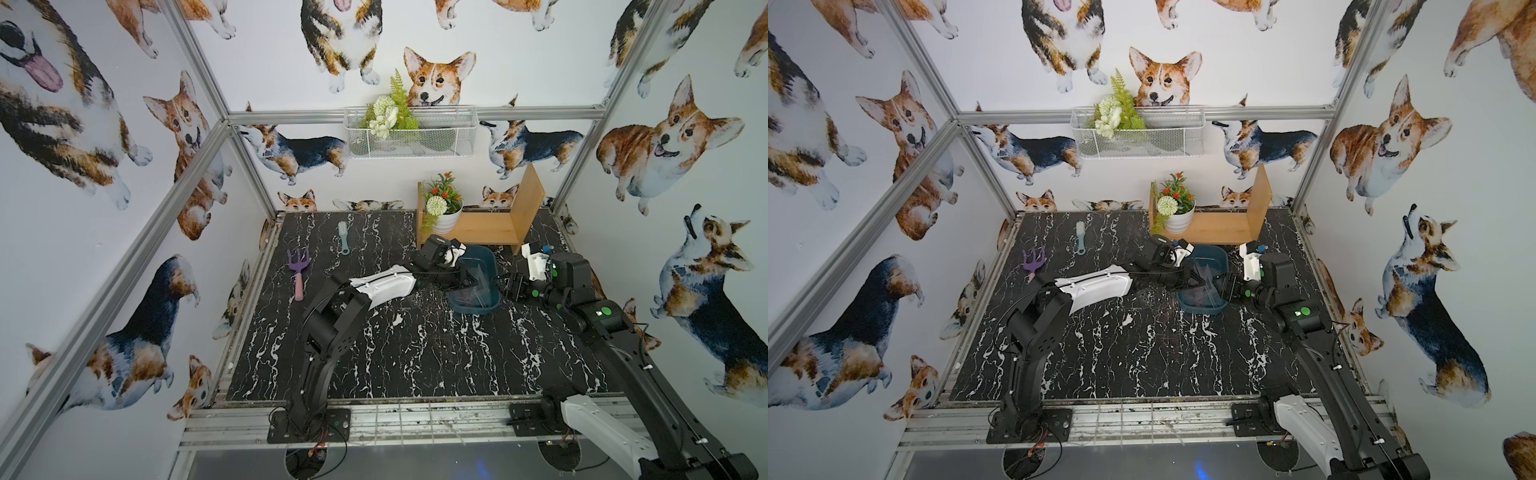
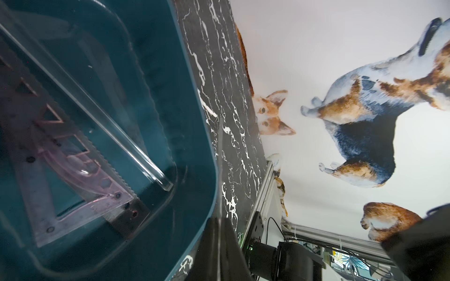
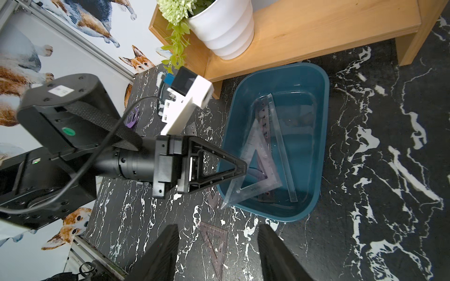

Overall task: Put the scattered rulers into the storage box
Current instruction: Place the ruler in the storage box.

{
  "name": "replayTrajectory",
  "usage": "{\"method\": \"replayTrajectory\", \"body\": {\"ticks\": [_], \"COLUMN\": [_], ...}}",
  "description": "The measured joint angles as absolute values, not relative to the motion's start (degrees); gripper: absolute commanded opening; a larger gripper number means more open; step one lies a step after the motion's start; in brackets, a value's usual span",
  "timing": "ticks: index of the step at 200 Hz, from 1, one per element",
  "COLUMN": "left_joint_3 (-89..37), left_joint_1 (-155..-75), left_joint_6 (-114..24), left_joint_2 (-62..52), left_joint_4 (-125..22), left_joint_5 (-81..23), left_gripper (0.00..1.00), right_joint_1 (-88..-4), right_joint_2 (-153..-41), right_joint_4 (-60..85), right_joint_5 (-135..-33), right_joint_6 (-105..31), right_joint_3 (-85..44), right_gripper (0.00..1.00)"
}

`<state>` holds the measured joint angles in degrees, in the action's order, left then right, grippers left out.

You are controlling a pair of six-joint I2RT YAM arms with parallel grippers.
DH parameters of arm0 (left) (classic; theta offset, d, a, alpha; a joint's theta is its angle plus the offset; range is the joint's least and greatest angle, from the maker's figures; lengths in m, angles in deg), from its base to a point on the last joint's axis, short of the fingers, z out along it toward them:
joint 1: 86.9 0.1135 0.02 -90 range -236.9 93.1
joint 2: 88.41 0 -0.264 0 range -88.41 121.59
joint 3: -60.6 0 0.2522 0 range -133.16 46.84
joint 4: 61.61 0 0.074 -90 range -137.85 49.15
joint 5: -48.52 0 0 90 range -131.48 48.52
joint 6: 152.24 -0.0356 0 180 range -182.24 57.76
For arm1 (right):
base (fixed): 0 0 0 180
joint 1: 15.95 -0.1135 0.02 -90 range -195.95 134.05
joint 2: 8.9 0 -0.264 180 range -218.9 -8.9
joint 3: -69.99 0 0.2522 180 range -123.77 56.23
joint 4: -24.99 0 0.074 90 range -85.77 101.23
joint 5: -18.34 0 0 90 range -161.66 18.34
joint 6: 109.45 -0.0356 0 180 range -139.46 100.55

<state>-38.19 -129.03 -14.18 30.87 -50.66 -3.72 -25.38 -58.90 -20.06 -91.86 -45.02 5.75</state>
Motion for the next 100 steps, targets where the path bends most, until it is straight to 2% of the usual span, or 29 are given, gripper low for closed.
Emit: {"method": "replayTrajectory", "body": {"ticks": [100], "left_joint_3": [-51.0], "left_joint_1": [-132.0], "left_joint_6": [-19.6], "left_joint_2": [39.6], "left_joint_4": [-39.3], "left_joint_5": [-11.0], "left_gripper": [0.00], "right_joint_1": [-24.9], "right_joint_2": [-57.0], "right_joint_4": [-20.2], "right_joint_5": [-93.5], "right_joint_6": [-44.9], "right_joint_3": [7.1], "right_gripper": [0.58]}}
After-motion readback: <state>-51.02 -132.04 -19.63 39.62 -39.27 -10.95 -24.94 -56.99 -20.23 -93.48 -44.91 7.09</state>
